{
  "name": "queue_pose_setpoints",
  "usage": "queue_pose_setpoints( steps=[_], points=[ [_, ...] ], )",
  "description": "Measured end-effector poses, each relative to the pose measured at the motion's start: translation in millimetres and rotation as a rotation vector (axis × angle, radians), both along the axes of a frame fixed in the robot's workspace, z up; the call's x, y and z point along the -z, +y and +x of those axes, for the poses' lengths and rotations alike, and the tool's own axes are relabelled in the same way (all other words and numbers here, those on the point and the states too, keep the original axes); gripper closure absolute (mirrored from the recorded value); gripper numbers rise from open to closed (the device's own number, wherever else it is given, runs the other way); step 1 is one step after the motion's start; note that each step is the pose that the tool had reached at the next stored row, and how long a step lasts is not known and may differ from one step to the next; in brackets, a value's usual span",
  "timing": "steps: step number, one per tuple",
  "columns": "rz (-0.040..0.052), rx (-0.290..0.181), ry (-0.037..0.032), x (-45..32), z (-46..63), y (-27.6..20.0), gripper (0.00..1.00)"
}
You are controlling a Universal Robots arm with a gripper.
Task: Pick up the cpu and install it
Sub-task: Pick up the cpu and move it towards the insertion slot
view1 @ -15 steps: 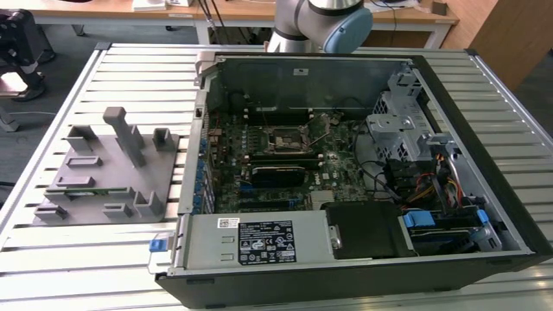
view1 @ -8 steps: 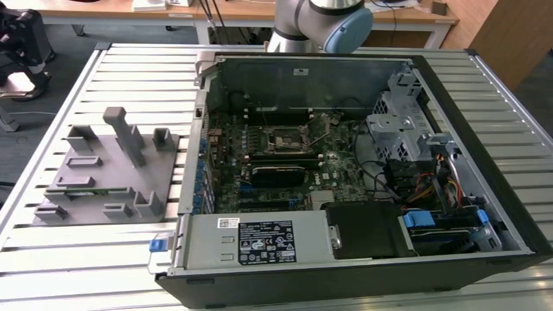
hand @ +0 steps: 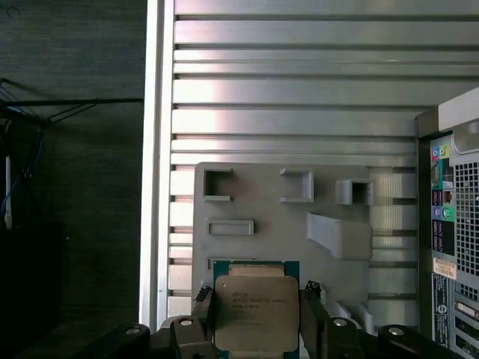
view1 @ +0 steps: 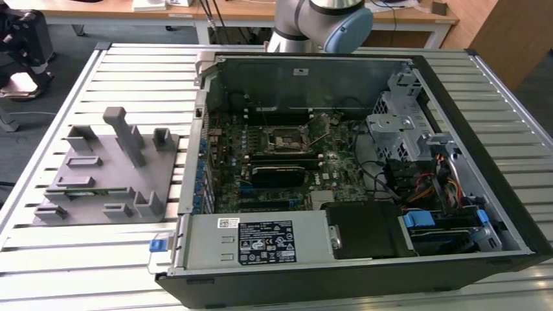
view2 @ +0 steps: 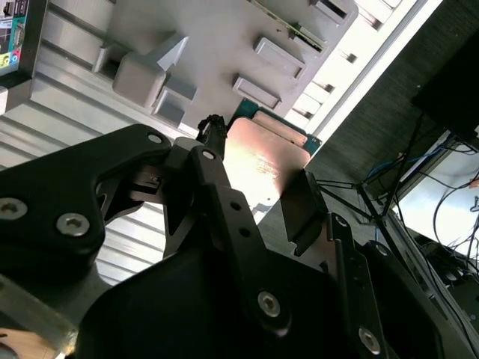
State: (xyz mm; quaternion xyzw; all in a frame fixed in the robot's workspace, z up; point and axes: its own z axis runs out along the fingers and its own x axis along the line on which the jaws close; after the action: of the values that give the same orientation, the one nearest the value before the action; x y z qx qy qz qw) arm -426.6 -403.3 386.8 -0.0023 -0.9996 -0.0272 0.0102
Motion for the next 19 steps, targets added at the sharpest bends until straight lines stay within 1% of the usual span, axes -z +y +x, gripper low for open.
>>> queue_pose_setpoints(
  steps=[19],
  points=[
    [0.0000, 0.000, 0.0000, 0.1, 4.2, 0.0, 0.46]
  ],
)
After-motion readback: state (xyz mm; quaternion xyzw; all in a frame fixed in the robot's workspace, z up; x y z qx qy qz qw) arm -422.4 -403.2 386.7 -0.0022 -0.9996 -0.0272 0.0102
